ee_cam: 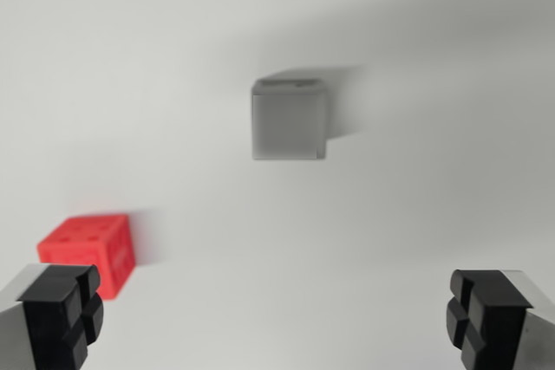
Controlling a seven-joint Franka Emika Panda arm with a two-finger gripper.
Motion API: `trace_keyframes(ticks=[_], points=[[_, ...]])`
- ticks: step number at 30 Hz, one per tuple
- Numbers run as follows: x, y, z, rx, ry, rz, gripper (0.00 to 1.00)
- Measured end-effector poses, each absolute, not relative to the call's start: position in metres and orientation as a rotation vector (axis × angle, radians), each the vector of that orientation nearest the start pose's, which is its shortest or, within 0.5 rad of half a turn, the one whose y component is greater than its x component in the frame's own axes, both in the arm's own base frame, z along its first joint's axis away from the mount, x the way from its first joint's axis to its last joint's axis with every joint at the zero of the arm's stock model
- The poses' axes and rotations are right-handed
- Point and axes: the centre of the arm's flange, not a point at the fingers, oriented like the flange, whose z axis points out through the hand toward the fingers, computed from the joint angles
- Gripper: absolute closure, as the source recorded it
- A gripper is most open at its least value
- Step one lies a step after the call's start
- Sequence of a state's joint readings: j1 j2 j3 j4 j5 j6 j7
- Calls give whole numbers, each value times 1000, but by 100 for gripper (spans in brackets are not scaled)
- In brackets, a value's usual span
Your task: Destack cube
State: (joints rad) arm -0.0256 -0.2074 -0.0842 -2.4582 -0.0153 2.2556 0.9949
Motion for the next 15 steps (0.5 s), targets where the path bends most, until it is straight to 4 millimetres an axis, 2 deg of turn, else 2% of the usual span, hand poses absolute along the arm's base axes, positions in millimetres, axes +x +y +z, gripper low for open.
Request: trace_keyframes(ticks=[15], points=[[452, -50, 408, -2678, 1630, 1, 0]])
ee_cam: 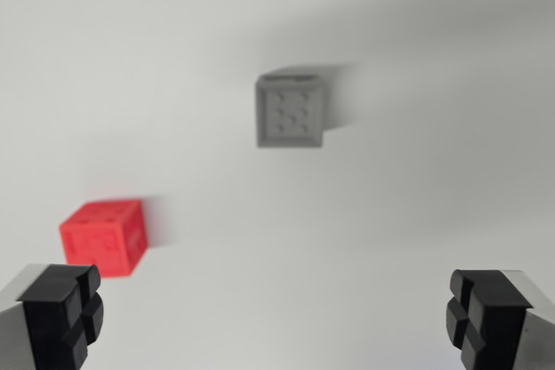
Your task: Destack cube
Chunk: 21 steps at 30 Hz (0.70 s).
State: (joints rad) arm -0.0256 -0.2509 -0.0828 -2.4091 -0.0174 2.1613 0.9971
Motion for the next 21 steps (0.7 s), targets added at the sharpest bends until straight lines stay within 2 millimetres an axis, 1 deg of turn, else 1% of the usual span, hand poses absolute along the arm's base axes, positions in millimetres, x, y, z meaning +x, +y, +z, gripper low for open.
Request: trace_keyframes(ticks=[7, 21], points=[[452, -50, 413, -2678, 1629, 0, 0], [452, -50, 413, -2678, 1630, 1, 0]])
